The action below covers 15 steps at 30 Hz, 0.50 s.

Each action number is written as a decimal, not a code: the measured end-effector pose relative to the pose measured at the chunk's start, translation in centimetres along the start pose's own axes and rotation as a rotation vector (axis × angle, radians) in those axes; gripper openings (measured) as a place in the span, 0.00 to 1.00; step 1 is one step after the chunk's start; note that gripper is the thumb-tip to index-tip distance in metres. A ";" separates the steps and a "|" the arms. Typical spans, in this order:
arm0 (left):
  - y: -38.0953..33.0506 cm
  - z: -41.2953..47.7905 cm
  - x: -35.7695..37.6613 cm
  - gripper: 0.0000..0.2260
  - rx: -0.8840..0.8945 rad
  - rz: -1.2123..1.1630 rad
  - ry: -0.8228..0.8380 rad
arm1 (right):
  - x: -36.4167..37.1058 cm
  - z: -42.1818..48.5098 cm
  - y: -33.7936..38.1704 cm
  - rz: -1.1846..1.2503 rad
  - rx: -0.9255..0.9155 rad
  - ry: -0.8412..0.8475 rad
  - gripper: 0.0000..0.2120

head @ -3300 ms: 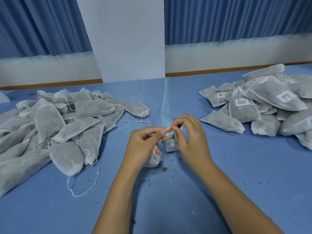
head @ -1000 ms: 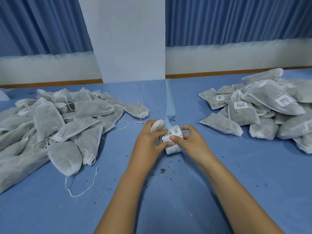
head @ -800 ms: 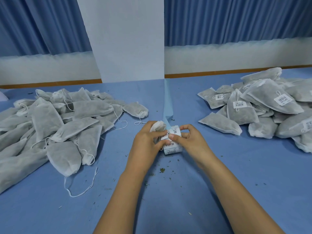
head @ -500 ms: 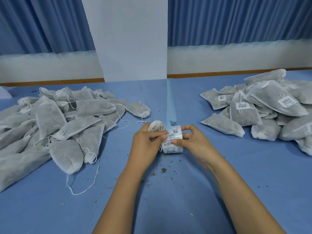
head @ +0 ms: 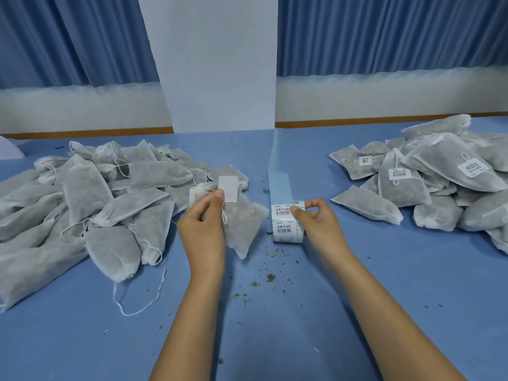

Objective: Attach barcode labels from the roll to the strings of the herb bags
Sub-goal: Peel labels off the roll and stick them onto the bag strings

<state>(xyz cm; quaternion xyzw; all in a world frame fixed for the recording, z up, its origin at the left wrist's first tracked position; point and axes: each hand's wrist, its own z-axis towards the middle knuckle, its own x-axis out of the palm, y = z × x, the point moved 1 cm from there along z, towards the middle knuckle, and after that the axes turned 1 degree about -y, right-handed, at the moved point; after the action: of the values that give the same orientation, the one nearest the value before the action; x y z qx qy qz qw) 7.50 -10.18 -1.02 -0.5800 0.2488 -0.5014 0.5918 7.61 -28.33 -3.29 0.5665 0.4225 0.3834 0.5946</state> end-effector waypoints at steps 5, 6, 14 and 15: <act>-0.9 -1.3 0.5 0.07 0.158 0.112 0.103 | 0.2 -0.2 0.0 -0.129 -0.095 -0.056 0.09; -1.0 -1.6 0.6 0.07 0.187 0.132 0.124 | 0.1 -0.2 0.1 -0.133 -0.093 -0.057 0.10; -0.6 -1.8 0.8 0.07 0.588 0.327 0.215 | -1.7 -2.1 2.0 -0.075 -0.407 -0.212 0.12; -0.4 -1.8 0.9 0.07 0.691 0.362 0.251 | -1.5 -2.6 2.5 0.052 -0.416 -0.106 0.15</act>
<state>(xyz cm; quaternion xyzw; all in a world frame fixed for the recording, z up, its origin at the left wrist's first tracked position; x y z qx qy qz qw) 6.11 -11.67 -0.74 -0.2283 0.2342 -0.5100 0.7955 4.67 -28.64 -0.71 0.4615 0.2877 0.4471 0.7102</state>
